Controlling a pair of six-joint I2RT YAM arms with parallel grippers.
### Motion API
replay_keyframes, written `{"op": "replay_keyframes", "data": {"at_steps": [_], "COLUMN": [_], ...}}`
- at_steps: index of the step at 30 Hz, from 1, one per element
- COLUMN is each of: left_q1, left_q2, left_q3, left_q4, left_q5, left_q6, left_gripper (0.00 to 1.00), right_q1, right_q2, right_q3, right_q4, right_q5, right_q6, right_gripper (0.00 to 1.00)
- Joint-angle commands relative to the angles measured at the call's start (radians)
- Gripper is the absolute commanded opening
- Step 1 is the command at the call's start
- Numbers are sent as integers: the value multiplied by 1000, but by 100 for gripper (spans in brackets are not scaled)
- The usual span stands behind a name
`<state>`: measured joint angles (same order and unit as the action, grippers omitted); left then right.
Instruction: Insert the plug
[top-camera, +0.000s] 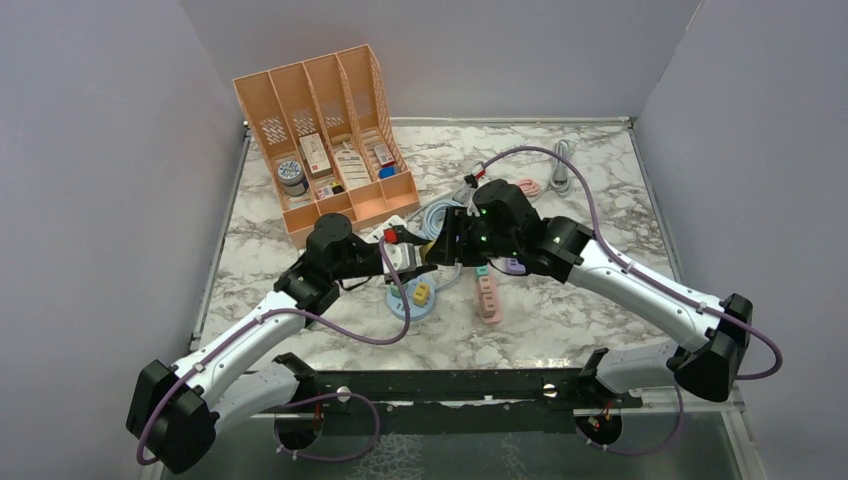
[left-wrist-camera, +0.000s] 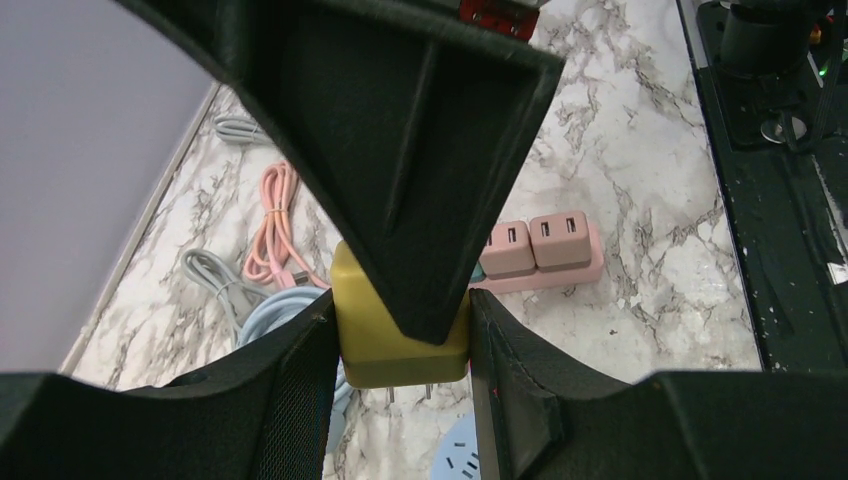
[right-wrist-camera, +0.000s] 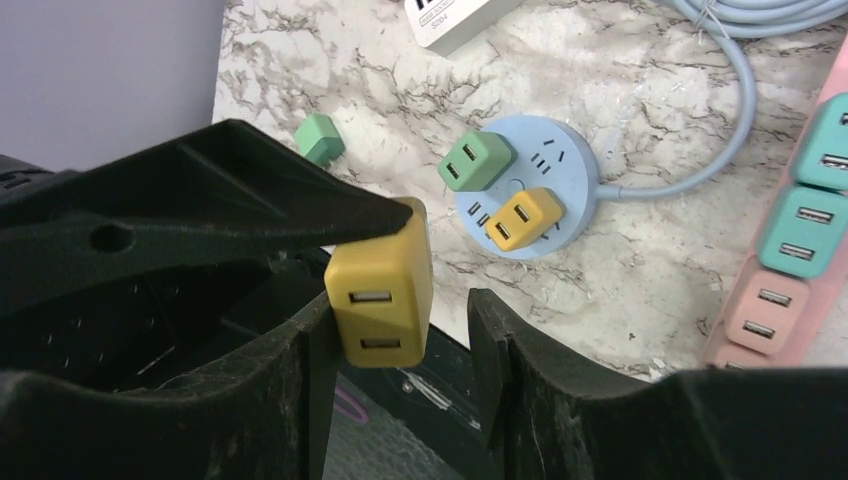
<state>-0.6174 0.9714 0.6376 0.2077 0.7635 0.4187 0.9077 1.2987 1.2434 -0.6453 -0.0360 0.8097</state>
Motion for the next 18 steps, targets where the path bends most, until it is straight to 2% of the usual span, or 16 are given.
{"op": "replay_keyframes", "data": {"at_steps": [1,3,6,9,10,11,12,13,18], "left_q1": [-5,-4,-4,-5,-4,-4,-4,-5,-5], "left_q2": [-7,-5,-13,-23,-28,-33,-39,-42,-86], "left_q3": [32,36,26,1,-11,-21,-32,-43,-77], "left_q4": [-39,-63,-69,-36,-20,-4,8,20,29], "left_q5": [58,54,42,-4,-29,-58,-91,-136,-343], "left_q6": [66,73,72,33,8,-12,-35,-63,-244], "left_gripper": [33,36,41,55,60,71,87,98,99], "right_q1": [-4,-4,-4,-4,-4,-4,-4,-4,-16], "right_q2": [38,48,59,58,57,54,51,45,32], "right_q3": [-1,-7,-23,-49,-56,-61,-65,-67,-46], "right_q4": [61,77,91,105,101,96,91,81,-12], "right_q5": [-12,-10,-13,3,18,38,60,93,299], "right_q6": [25,23,19,8,6,-2,-13,-22,-59], "right_gripper": [47,40,19,2,1,1,1,1,1]}}
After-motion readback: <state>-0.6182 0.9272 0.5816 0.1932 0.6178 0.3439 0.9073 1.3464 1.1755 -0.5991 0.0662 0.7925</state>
